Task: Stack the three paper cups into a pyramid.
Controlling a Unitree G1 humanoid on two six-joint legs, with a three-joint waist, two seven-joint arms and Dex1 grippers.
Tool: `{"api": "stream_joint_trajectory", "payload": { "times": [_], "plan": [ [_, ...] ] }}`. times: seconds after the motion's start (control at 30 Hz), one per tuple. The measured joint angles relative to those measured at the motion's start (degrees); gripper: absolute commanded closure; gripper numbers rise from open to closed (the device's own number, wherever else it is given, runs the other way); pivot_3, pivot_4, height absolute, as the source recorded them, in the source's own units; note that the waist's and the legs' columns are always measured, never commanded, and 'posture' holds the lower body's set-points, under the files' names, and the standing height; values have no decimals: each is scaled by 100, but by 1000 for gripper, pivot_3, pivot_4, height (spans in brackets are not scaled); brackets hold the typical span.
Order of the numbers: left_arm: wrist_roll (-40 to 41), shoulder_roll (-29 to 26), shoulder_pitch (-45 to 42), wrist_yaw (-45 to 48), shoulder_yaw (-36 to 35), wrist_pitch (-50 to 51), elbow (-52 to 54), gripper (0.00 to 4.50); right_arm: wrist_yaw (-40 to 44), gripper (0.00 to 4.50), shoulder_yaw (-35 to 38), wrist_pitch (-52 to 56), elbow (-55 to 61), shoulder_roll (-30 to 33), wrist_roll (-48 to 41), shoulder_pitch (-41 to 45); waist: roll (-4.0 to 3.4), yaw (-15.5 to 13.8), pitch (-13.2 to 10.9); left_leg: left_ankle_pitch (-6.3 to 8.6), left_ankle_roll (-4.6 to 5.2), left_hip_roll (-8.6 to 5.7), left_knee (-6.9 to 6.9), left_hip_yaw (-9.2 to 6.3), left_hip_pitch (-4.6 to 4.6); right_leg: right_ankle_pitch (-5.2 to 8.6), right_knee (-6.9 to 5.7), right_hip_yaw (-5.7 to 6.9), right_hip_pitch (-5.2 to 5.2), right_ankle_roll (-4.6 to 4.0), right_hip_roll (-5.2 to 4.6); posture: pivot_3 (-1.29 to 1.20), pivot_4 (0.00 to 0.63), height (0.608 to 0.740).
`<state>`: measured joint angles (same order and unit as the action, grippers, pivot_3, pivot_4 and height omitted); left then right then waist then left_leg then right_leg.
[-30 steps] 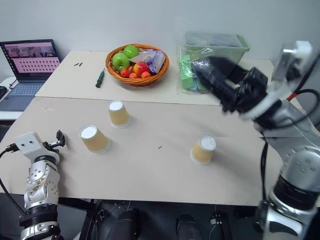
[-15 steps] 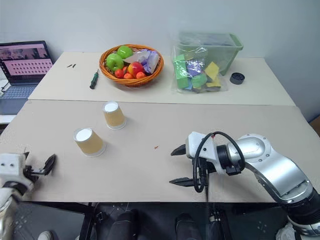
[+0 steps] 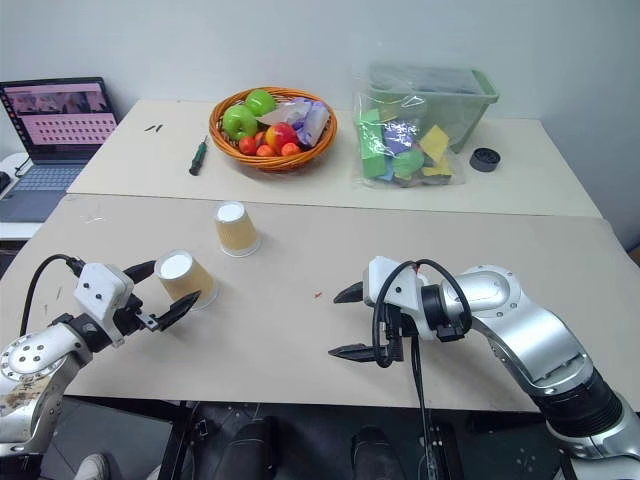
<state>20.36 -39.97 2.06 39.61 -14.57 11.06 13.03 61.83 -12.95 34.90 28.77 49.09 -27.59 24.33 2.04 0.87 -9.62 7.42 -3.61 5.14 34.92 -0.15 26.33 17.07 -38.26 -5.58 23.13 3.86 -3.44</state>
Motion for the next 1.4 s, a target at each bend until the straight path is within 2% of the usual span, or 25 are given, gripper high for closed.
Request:
{"api": "stream_joint_trajectory", "payload": {
  "times": [0.5, 0.6, 0.67, 1.0, 1.13, 1.27, 1.4],
  "plan": [
    [-16, 146, -577, 88, 174, 206, -276, 0, -129, 39, 66, 10, 78, 0, 50, -242, -1, -18, -1, -5, 1, -1, 25, -1, 0, -1, 0, 1, -14, 10, -2, 0, 150, 692],
    [-18, 178, -584, 89, 208, 206, -278, 771, -206, 0, 88, 21, 90, 1, 54, -279, -1, -19, -1, -6, 2, -1, 23, -2, 0, -1, -1, 1, -13, 10, -1, 0, 150, 692],
    [-16, 190, -620, 90, 215, 217, -286, 1509, -239, 0, 109, 32, 99, 6, 53, -288, -1, -19, -1, -6, 2, -1, 27, -2, 0, -1, -1, 1, -15, 10, -1, 0, 150, 692],
    [-72, 323, -968, 56, 427, 394, -269, 1509, -378, 0, 255, 60, 72, -44, 53, -227, -1, -26, -1, -6, 2, -2, 32, -2, 0, -2, -1, 1, -21, 12, -1, 0, 150, 692],
    [2, 671, -1471, 110, 970, 635, -85, 1509, -688, 0, 487, 196, -28, -329, -54, 248, -2, -51, -2, -7, 2, -4, 40, -3, 0, -6, -1, 1, -29, 19, -1, 0, 150, 692],
    [71, 1168, -2026, 237, 1684, 906, 97, 1509, -888, 0, 1009, 613, 120, -386, -577, 874, -2, -71, -2, -6, 4, -5, 40, -7, 0, -7, 1, 2, -36, 21, -1, 0, 150, 692],
    [-64, 1576, -2294, 238, 2100, 889, -189, 1509, -953, 0, 1123, 827, 294, -365, -811, 874, -3, -76, -2, -6, 6, -6, 40, -8, 0, -8, -1, 2, -36, 22, 0, 0, 150, 692]
  ]
}}
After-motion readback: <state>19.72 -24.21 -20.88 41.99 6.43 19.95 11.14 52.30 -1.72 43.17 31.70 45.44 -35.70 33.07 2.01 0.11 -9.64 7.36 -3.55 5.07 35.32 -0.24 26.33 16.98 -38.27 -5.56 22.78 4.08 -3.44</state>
